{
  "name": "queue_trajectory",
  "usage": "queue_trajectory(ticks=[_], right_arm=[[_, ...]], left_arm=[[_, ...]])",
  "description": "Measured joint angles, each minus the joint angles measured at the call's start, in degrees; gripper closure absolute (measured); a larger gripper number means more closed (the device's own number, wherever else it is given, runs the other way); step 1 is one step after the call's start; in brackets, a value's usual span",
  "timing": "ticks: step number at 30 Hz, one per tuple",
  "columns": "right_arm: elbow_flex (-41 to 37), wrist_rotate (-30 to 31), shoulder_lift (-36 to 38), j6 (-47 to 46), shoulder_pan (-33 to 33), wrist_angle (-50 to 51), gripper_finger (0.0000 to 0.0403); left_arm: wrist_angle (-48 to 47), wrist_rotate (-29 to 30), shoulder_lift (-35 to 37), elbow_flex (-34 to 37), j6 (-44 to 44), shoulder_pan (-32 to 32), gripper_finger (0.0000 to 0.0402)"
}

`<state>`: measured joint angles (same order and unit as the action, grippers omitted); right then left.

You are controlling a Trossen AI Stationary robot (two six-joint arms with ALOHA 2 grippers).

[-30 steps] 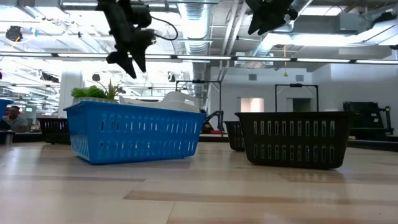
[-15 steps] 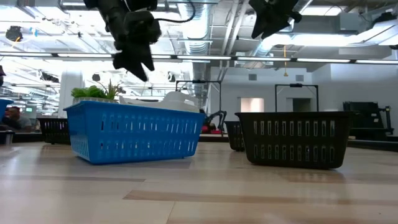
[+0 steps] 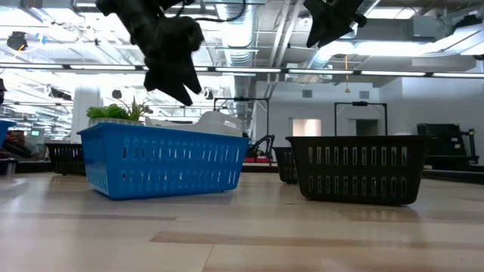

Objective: Stack baskets by color
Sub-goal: Adjust the stacked white bins

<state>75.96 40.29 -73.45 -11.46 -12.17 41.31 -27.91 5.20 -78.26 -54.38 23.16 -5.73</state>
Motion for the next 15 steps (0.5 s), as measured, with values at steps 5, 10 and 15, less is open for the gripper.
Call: queue_trajectory(ticks=[5,10,15], right_arm=[[0.0,0.0,0.0,2.2,-1.1,-0.8,0.0164],[0.0,0.0,0.0,3.0,-2.3,-0.9,0.0164],[0.0,0.0,0.0,3.0,-3.4,-1.0,0.0164]], left_arm=[[0.4,-0.4,-5.4,0.1,-0.6,0.2,0.0159],[3.5,0.4,-10.3,0.1,-2.2,-1.5,0.0159],[7.5,2.3,-14.4,0.1,-2.6,-4.8,0.0159]])
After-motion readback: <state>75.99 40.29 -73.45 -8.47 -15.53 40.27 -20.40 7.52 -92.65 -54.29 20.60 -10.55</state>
